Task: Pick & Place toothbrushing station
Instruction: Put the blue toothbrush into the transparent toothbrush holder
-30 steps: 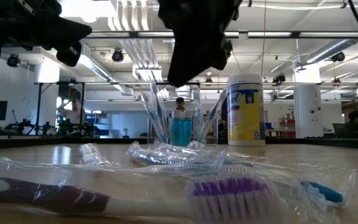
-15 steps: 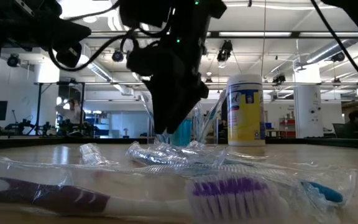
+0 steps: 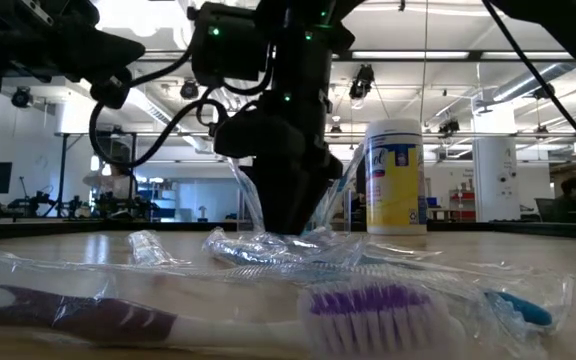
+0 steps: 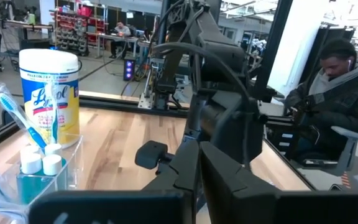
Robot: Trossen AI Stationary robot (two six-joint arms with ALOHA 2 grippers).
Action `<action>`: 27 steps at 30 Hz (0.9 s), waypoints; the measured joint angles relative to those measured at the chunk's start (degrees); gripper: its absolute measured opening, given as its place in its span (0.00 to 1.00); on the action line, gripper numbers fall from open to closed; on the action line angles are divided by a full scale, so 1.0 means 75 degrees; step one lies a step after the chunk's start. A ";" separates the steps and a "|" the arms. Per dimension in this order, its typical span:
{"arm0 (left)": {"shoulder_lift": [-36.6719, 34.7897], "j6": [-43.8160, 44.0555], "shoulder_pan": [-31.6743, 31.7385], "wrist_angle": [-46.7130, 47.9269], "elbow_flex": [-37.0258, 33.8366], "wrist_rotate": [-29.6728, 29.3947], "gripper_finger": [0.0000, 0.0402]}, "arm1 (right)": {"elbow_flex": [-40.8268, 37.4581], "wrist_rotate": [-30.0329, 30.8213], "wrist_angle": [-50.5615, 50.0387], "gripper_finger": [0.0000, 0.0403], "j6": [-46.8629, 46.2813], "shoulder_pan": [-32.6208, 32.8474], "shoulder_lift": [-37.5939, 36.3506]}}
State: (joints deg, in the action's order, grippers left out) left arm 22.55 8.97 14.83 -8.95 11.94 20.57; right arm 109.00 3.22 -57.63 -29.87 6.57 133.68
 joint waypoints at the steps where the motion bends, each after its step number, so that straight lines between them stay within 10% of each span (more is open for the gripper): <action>1: 0.0000 0.0000 0.0000 -0.0002 0.0000 0.0002 0.05 | -0.0041 -0.0065 0.0069 0.47 0.0003 -0.0013 0.0021; 18: 0.0000 0.0015 0.0000 0.0000 0.0000 0.0080 0.05 | -0.0089 -0.0093 0.0339 0.06 0.0541 -0.0079 -0.0095; 27: -0.0003 -0.0189 0.0001 -0.0001 0.0000 0.0083 0.06 | -0.0025 0.0235 0.0832 0.04 0.0934 -0.0011 -0.1083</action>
State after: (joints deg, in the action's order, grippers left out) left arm 22.52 7.55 14.84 -8.95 11.94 21.19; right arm 108.81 4.98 -51.39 -22.86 6.49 125.56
